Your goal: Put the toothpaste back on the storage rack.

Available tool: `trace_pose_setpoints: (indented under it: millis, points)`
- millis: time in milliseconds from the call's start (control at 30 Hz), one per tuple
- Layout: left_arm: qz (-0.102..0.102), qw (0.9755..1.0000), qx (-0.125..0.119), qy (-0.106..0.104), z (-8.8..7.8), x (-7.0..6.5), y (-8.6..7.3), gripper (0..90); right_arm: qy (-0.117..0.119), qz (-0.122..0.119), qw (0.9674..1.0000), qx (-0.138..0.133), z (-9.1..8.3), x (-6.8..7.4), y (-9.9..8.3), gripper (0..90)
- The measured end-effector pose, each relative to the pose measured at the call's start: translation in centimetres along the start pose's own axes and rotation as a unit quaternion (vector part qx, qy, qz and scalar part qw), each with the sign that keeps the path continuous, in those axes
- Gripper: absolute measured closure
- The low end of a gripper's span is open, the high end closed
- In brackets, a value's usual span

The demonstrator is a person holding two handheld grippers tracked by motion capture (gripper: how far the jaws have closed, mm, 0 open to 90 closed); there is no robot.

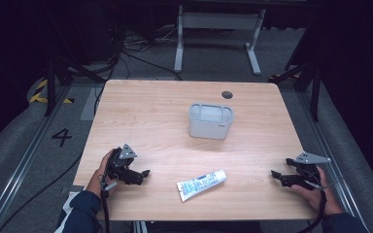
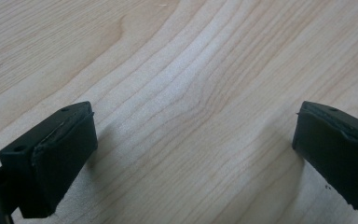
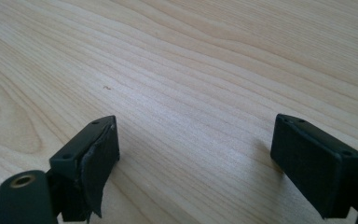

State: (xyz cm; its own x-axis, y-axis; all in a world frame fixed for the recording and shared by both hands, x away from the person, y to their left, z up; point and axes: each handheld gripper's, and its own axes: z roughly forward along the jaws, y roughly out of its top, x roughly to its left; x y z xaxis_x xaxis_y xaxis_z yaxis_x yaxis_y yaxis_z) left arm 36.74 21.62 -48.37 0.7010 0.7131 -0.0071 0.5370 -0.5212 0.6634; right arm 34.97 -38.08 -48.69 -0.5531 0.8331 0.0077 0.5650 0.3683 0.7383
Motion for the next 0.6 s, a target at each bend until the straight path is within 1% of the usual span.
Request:
trace_pose_setpoints:
  millis: [67,133,367,467,533,600]
  points:
    - [0.001,1.0000,0.004,-0.005,-0.07,0.08,0.00,0.1,0.001,-0.001,1.0000,0.000,-0.01,-0.02,-0.01,15.9]
    - [0.001,1.0000,0.000,-0.004,-0.02,0.07,-0.03,0.1,0.001,-0.001,1.0000,0.000,-0.02,-0.02,-0.02,15.9]
    - [0.004,1.0000,0.001,-0.006,-0.09,0.13,-0.10,0.3,0.001,-0.001,1.0000,0.004,-0.07,-0.03,0.01,15.3]
    - [0.017,0.9998,0.001,-0.012,-0.17,0.44,-0.16,0.3,0.001,-0.003,1.0000,0.007,-0.07,-0.07,0.05,15.0]
    - [0.018,0.9997,0.002,-0.013,-0.17,0.48,-0.16,0.2,0.002,-0.005,0.9999,0.009,-0.08,-0.10,0.08,15.0]
    - [0.018,0.9997,0.002,-0.014,-0.18,0.48,-0.17,0.1,0.007,-0.009,0.9998,0.016,-0.16,-0.22,0.19,15.0]
